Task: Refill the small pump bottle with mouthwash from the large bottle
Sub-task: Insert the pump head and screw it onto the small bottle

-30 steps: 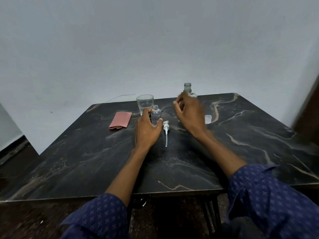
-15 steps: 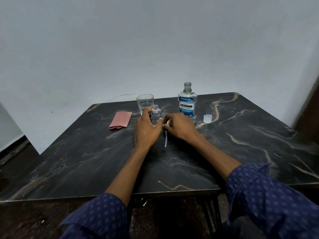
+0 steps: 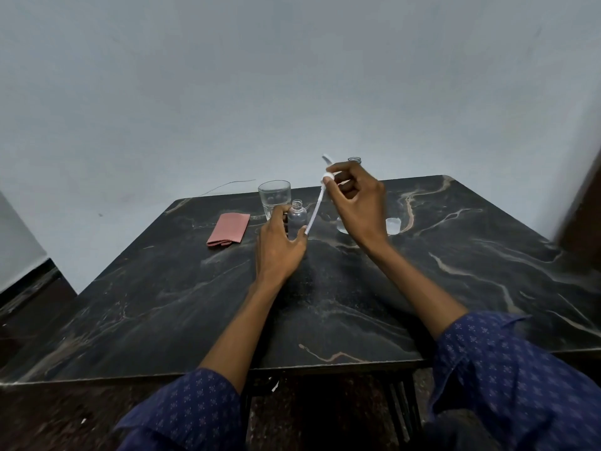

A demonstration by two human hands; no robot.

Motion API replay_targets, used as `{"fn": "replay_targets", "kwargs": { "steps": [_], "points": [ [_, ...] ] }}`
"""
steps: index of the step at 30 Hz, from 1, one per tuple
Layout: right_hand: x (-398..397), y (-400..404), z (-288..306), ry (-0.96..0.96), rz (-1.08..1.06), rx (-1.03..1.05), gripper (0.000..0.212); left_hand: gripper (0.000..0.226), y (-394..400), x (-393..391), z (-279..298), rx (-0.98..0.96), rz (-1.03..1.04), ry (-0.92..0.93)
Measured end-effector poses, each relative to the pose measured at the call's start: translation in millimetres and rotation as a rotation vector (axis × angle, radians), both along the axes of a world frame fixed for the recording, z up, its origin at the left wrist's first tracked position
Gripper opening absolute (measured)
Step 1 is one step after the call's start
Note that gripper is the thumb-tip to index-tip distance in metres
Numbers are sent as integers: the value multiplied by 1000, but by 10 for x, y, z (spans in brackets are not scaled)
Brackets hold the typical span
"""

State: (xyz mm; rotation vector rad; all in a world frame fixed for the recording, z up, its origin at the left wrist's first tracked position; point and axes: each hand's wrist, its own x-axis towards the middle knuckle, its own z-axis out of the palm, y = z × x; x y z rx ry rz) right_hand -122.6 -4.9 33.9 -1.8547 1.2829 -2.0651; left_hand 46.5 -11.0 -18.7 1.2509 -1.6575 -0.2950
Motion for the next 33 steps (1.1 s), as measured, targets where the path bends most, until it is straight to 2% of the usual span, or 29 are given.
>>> {"fn": "replay_targets", "kwargs": {
  "steps": [7, 12, 18, 26, 28, 33],
  "points": [
    [-111, 25, 112, -164, -119, -122, 19, 42, -8, -4, -27, -53, -40, -36],
    [-153, 10, 112, -183, -145, -124, 21, 42, -13, -3, -40, -63, -46, -44],
    [-101, 25, 89, -47, -99, -138, 18, 39, -3, -14, -24, -72, -58, -37],
    [81, 19, -66, 306, 52, -68, 15, 45, 0, -15, -25, -81, -69, -21],
    [115, 15, -110, 318, 93, -23, 19, 44, -7, -10, -28, -81, -66, -19],
    [116, -32, -154, 186, 210, 145, 36, 46, -12, -13, -31, -94, -58, -24]
  ]
}}
